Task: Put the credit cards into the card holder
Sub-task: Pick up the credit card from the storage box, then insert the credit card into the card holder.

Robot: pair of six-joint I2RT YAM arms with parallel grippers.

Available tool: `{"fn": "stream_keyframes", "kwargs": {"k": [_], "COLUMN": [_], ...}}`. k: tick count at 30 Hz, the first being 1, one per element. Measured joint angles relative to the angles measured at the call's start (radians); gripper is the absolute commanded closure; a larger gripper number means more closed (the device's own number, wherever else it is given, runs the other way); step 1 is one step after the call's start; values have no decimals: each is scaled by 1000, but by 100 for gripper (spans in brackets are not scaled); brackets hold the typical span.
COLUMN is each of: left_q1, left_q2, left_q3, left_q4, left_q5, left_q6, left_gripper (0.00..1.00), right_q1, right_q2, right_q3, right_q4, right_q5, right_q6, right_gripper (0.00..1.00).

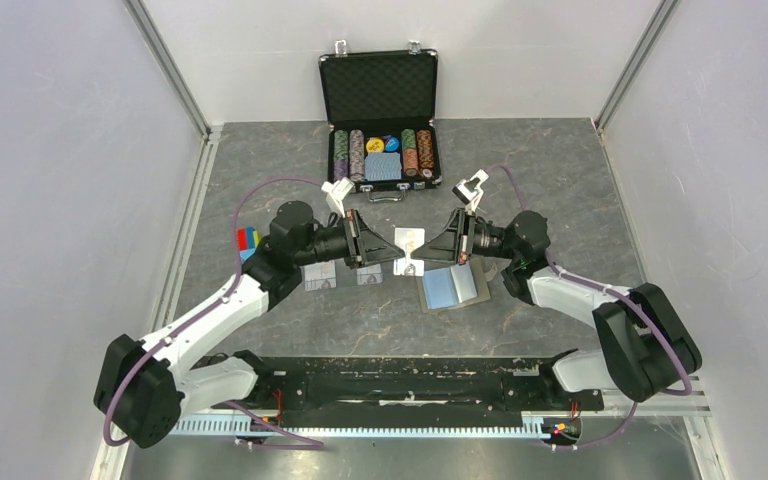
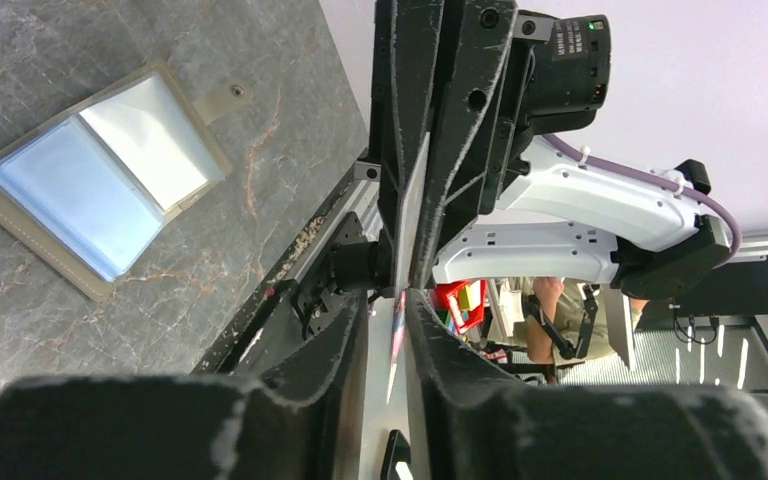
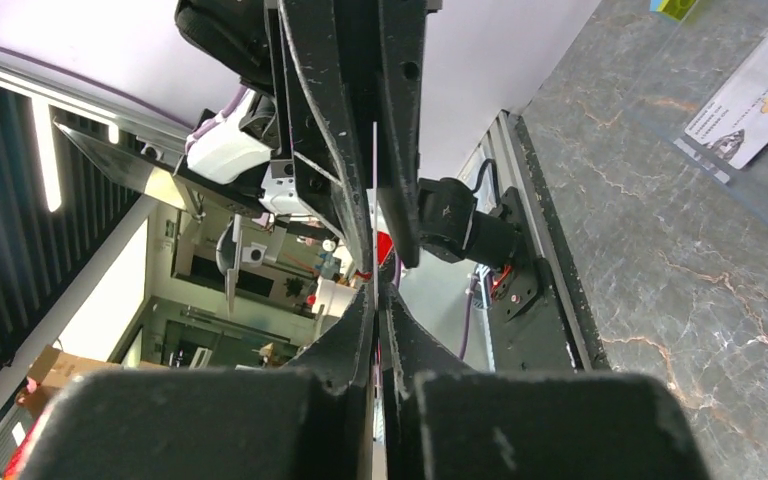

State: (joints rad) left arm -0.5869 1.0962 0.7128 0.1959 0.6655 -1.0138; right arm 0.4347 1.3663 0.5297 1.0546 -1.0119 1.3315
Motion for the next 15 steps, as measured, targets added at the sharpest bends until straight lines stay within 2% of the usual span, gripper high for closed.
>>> {"fn": "stream_keyframes", "kwargs": {"k": [2, 7, 9, 13, 15], "left_q1": [0, 0, 0, -5, -18], "left_q2": [5, 11, 17, 40, 55], "left_q3": [-1, -19, -21, -20, -17], "left_q4": [0, -8, -30, -163, -230], "left_q5": [-1, -7, -21, -99, -130], "left_q6": [-5, -8, -6, 14, 27], "left_gripper": [61, 59, 59, 60, 60], "right_q1": [0, -2, -12, -50, -82], "right_q2": [0, 0, 0, 29, 56], "right_q3": [0, 5, 36, 232, 304], "right_q4": [8, -114, -277, -783, -958], "right_q5": [-2, -4, -4, 35, 79], "right_q6": [2, -105, -218, -568, -715], "right_gripper": [100, 100, 100, 100, 100]}}
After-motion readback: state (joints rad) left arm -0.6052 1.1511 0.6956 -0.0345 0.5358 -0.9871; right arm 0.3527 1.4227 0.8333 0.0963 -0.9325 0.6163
